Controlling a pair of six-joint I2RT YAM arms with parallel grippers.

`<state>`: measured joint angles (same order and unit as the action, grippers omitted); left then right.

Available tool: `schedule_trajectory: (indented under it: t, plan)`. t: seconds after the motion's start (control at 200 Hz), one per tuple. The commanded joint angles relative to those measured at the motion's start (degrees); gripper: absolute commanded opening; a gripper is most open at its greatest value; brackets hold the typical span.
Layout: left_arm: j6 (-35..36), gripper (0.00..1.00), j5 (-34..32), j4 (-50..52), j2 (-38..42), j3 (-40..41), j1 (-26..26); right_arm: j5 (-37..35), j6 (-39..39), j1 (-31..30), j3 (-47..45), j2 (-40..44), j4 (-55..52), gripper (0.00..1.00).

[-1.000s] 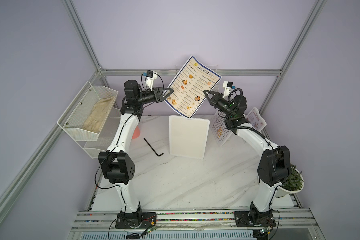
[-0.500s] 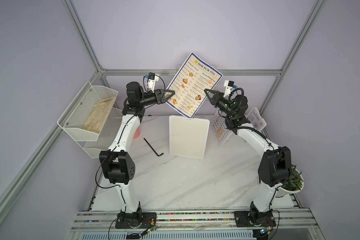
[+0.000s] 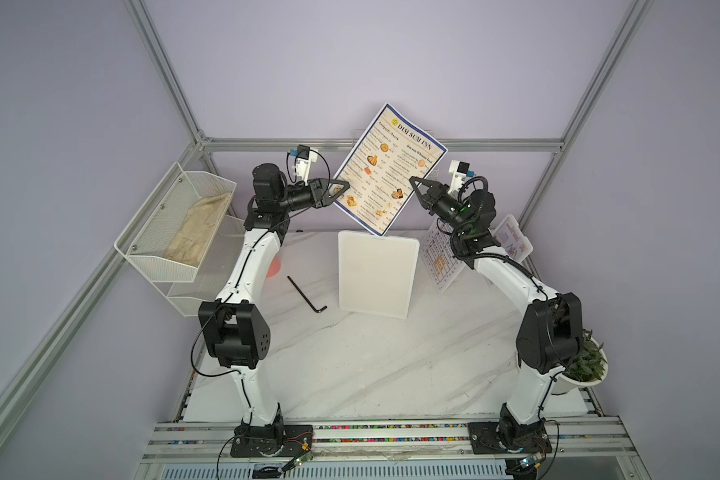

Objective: Insert the menus into the narrow rack
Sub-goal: Insert the menu into the narrow rack.

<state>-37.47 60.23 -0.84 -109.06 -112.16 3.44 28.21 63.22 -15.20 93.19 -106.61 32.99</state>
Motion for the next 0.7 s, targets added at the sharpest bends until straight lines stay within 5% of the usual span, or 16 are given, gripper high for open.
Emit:
schedule_trajectory:
  t: [0.0, 0.695]
  plan:
    - [-0.5, 0.45, 0.3, -2.4, 0.4, -2.6, 0.2, -1.0, 1.9, 0.0, 1.1, 1.2, 2.1, 0.00]
    - [-0.4, 0.45, 0.6, -3.4, 1.2, 0.9, 1.0, -1.4, -1.2, 0.0, -2.3, 3.3, -0.2, 0.00]
